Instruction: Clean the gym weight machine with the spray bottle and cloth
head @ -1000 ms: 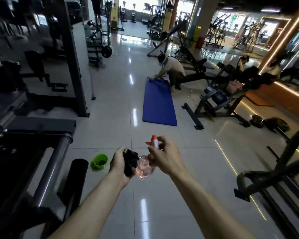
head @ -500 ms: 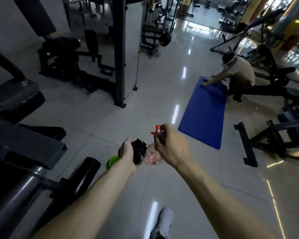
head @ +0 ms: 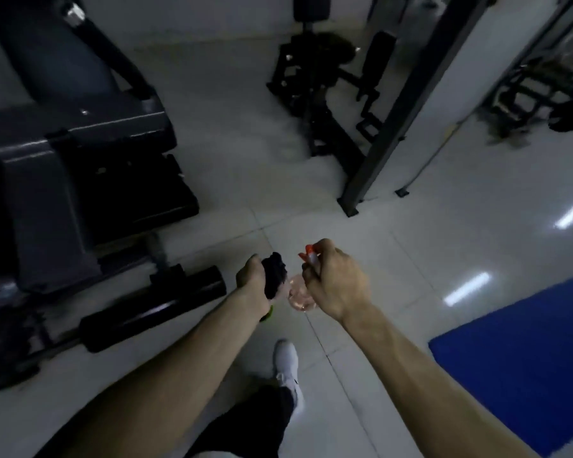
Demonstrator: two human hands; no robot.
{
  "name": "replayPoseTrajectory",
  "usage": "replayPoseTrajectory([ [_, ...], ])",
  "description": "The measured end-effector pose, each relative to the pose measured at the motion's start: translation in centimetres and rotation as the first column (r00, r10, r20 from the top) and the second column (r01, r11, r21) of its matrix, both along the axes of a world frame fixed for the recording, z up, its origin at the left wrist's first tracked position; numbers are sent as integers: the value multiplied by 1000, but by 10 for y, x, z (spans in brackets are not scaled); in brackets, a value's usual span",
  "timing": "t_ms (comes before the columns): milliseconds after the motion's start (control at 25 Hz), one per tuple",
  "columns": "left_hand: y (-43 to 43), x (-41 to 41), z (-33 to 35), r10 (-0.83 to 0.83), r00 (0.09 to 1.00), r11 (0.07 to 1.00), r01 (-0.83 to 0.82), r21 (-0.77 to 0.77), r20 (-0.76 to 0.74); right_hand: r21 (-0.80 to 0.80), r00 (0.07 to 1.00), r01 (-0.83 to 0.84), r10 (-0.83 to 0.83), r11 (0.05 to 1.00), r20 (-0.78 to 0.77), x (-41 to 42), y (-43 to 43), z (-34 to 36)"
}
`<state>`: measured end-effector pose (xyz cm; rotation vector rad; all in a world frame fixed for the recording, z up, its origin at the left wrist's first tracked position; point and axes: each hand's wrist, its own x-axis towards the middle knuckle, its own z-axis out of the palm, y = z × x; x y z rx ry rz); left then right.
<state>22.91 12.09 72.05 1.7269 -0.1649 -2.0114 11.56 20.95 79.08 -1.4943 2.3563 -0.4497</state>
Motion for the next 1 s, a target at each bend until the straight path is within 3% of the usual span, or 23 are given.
replayPoseTrajectory([
  [120,-43,-21,-16,207,978,977,-207,56,9,30,985,-171,171,985,6,-41,-69,-24],
  [240,-76,-45,-10,282,959,956,-281,79,-10,47,947,-318,316,947,52,-70,-128,-37],
  [360,-94,-52,-8,407,913,911,-403,89,-35,28,853,-520,517,854,70,-75,-176,-51],
  [440,-100,-51,-19,553,831,833,-549,70,-53,67,768,-640,636,765,79,-72,-207,-68],
  [520,-100,-54,-33,729,682,683,-722,108,-52,167,673,-738,731,653,115,-66,-231,-93],
  [680,-104,-84,-76,843,536,521,-835,179,49,273,530,-836,829,476,177,-81,-260,-149],
  [760,-107,-109,-107,918,394,374,-901,220,50,278,455,-877,865,393,213,-97,-270,-185],
  [800,-106,-122,-125,942,333,313,-919,240,47,284,429,-888,874,362,227,-107,-272,-204],
  [880,-98,-148,-169,946,299,262,-932,251,122,298,406,-896,878,328,254,-126,-273,-246],
  [1000,-80,-175,-249,947,264,211,-941,263,182,330,435,-878,865,346,250,-153,-275,-320],
])
